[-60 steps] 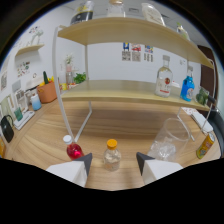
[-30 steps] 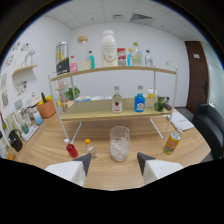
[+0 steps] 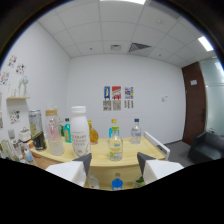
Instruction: Make me a cup of Vodka Sunrise.
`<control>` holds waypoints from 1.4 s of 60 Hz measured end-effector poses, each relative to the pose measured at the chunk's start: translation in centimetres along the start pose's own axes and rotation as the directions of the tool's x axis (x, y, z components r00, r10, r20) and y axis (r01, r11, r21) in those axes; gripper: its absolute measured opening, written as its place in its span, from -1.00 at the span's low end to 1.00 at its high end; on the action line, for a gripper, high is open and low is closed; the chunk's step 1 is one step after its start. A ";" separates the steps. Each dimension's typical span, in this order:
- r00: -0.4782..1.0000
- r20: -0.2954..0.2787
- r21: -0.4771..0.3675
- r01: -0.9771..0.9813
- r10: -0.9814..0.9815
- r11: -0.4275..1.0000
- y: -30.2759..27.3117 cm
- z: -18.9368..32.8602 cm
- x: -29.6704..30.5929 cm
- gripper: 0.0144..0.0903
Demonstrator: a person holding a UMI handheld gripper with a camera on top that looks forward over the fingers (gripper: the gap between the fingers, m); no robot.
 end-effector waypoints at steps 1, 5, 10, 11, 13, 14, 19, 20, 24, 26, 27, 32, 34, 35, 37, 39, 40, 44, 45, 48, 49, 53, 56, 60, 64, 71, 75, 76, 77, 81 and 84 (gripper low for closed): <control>1.000 0.001 0.005 0.004 -0.004 1.000 -0.3 0.6 0.1 0.87; 1.000 0.005 0.015 0.013 -0.013 1.000 -1.0 2.9 0.4 0.87; 1.000 0.009 0.004 0.016 -0.016 1.000 -1.6 5.6 0.5 0.84; 1.000 0.010 0.002 0.016 -0.016 1.000 -1.6 6.0 0.5 0.81; 1.000 0.008 -0.005 0.015 -0.015 1.000 -1.4 6.9 0.5 0.70; 1.000 0.008 -0.011 0.014 -0.014 1.000 -1.0 7.3 0.5 0.63; 1.000 0.003 -0.050 0.008 -0.007 0.999 -0.2 8.9 0.5 0.31; 1.000 0.004 -0.057 0.007 -0.006 0.998 0.0 9.1 0.4 0.24; 1.000 0.007 -0.076 0.009 -0.008 0.997 0.7 9.7 0.2 -0.11; 1.000 0.012 -0.082 0.007 -0.007 0.997 0.9 9.8 0.1 -0.26; 1.000 0.006 -0.081 0.006 -0.006 0.997 1.0 10.0 0.2 -0.32; 1.000 0.002 -0.080 0.003 -0.003 0.997 1.0 9.9 0.3 -0.41; 1.000 0.003 -0.084 0.000 0.000 0.996 1.0 9.9 0.3 -0.41; 1.000 0.003 -0.086 -0.001 0.001 0.996 1.0 9.9 0.3 -0.41; 1.000 0.004 -0.090 -0.002 0.002 0.996 1.1 9.9 0.2 -0.42; 1.000 0.007 -0.093 -0.001 0.002 0.996 1.0 9.8 0.3 -0.42; 1.000 0.010 -0.096 0.000 0.001 0.995 1.0 9.7 0.2 -0.43; 1.000 0.028 -0.088 -0.007 0.009 0.996 0.5 8.9 0.1 -0.43; 0.999 0.030 -0.082 -0.006 0.009 0.997 0.2 8.7 0.2 -0.43; 0.999 0.033 -0.061 -0.003 0.005 0.998 -0.7 7.9 0.1 -0.43; 0.999 0.033 -0.052 -0.003 0.004 0.999 -1.0 7.5 0.2 -0.43; 0.999 0.042 -0.016 -0.003 0.004 1.000 -2.3 5.7 0.2 -0.43; 0.999 0.042 0.007 -0.008 0.008 1.000 -3.0 4.2 0.5 -0.44; 0.999 0.045 0.027 -0.019 0.018 0.999 -2.8 2.3 0.7 -0.44; 0.999 0.041 0.019 -0.026 0.026 0.999 -1.4 0.9 0.9 -0.44; 0.999 0.035 -0.051 -0.017 0.019 0.999 4.0 -0.9 1.1 -0.44; 0.999 0.033 -0.111 -0.009 0.013 0.994 7.9 -1.3 1.1 -0.44; 0.999 0.033 -0.126 -0.007 0.011 0.992 8.9 -1.3 1.0 -0.44; 0.999 0.033 -0.139 -0.006 0.010 0.990 9.8 -1.4 1.0 -0.44; 0.999 0.033 -0.193 0.010 -0.004 0.981 13.5 -1.3 0.9 -0.44; 0.999 0.036 -0.223 0.031 -0.023 0.974 15.9 -1.3 0.8 -0.44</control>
